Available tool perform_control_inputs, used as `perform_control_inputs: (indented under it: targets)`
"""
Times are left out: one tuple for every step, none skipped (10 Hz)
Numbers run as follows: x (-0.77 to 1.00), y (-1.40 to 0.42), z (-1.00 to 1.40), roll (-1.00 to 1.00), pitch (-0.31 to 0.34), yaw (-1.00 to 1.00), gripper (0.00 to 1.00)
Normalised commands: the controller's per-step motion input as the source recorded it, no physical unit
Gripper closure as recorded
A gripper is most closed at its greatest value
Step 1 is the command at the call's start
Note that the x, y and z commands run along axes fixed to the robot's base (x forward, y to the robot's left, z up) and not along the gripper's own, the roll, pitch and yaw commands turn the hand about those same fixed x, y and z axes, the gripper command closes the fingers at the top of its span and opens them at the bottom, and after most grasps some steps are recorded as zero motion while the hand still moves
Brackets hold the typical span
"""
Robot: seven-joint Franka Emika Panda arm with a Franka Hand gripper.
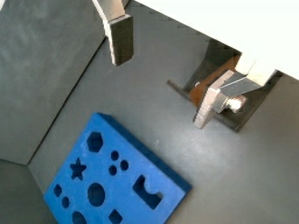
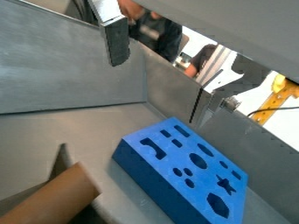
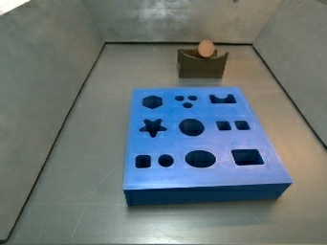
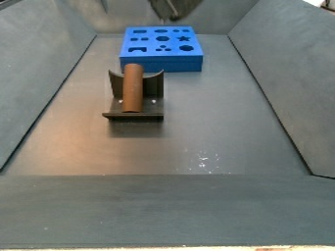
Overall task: Pick up the round object. Move up. Place the round object on the fixture. Regrasp the round object. Move to above the board. Insert the round object.
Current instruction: Regrasp the round object.
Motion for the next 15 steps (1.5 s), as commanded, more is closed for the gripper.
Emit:
perform_control_inputs:
  targets:
    - [-0.03, -0.17, 0.05, 1.0, 0.052, 0.02, 0.0]
    - [-0.04, -0.02, 0.05, 1.0, 0.05, 0.02, 0.0]
    - [-0.04, -0.02, 0.02, 1.0, 0.046, 0.02, 0.0]
    - [-0.03, -0.03, 0.01, 1.0, 0.043, 0.02, 0.0]
    - [-0.04, -0.03, 0.02, 1.0, 0.039, 0.02, 0.0]
    - [-0.04, -0.03, 0.02, 1.0, 0.035, 0.02, 0.0]
    - [-0.04, -0.03, 0.02, 1.0, 0.031, 0.02, 0.0]
    - [-0.04, -0.03, 0.02, 1.0, 0.028, 0.02, 0.0]
    - [-0.04, -0.03, 0.01, 1.0, 0.023, 0.02, 0.0]
    - [-0.03, -0.03, 0.01, 1.0, 0.017, 0.02, 0.0]
    - [-0.03, -0.03, 0.01, 1.0, 0.013, 0.02, 0.0]
    - [-0.03, -0.03, 0.01, 1.0, 0.011, 0.02, 0.0]
    - [-0.02, -0.02, 0.01, 1.0, 0.003, 0.02, 0.0]
    - [-0.02, -0.02, 0.01, 1.0, 0.001, 0.02, 0.0]
    - [-0.01, -0.02, 0.01, 1.0, -0.004, 0.02, 0.0]
